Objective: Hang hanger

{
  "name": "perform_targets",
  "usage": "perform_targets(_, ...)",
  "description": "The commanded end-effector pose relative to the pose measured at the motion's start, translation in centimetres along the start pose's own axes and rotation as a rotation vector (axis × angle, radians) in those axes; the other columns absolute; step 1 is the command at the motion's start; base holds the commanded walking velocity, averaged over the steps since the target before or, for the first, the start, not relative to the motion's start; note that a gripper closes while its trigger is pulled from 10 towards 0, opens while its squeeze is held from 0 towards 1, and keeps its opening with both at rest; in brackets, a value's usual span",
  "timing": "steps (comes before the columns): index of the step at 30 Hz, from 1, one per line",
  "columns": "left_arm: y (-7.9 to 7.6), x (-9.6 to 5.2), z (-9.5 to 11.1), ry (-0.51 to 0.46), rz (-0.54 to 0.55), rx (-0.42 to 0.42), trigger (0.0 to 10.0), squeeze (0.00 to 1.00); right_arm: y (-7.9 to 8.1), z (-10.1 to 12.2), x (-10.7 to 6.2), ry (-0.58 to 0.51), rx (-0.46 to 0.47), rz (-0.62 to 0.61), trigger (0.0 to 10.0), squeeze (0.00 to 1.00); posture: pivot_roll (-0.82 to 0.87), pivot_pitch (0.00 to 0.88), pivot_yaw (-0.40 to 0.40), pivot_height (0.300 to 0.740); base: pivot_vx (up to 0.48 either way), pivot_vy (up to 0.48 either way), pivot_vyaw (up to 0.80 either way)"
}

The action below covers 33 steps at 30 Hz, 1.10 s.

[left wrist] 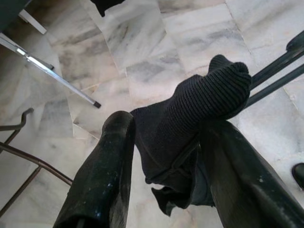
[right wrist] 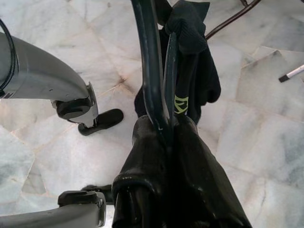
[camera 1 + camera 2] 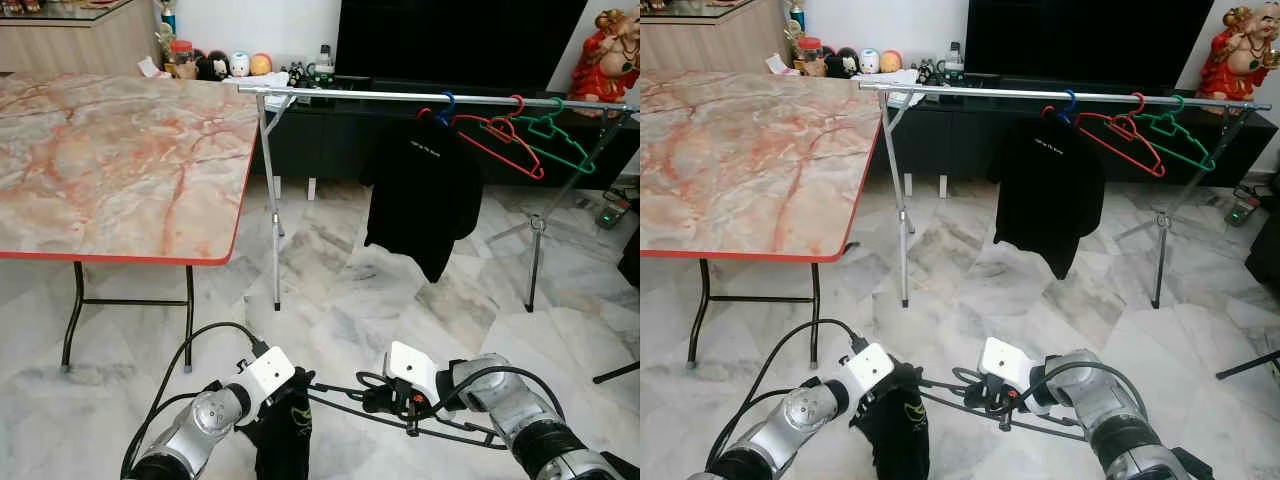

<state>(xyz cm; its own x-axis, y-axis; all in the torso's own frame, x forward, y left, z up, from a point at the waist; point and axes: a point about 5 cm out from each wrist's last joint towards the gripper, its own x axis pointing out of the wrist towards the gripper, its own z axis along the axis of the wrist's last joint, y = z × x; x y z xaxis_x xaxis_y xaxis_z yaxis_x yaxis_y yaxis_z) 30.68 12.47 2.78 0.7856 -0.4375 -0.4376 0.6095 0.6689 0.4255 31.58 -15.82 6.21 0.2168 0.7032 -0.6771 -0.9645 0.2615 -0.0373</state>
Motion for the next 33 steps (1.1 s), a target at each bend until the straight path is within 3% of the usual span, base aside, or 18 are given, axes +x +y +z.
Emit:
perform_targets(1,-0.2,0.2,0.0,0.015,-0.005,0.019,10.0,0.0,-0.7,1.0,-0.2,-0.038,0.006,-0.034,0.0,0.0,0.0,0.049,-0.067,0.74,0.0,0.0,0.0)
perform_targets(13,-0.6,0.1,-0.2,0.018,-0.04,0.016,10.0,0.0,-1.2,1.8,0.2,-0.063,0.036,-0.097,0.0,0.0,0.0,0.064,-0.075,0.74,0.0,0.0,0.0)
perform_targets(29,0.6,0.4,-0.1,0.051,0.127,0.019,10.0,0.0,-1.3,2.5,0.4,-0.102,0.065,-0.094,0.0,0.0,0.0,0.07,-0.074,0.74,0.0,0.0,0.0)
perform_targets(30,0.6,0.4,-0.1,0.05,0.127,0.019,9.4,0.0,-1.3,2.5,0.4,-0.101,0.066,-0.093,0.0,0.0,0.0,0.07,-0.074,0.74,0.0,0.0,0.0)
perform_targets(33,0.5,0.5,0.0,0.047,0.125,0.02,9.4,0.0,-1.3,2.5,0.5,-0.101,0.067,-0.093,0.0,0.0,0.0,0.071,-0.074,0.74,0.0,0.0,0.0)
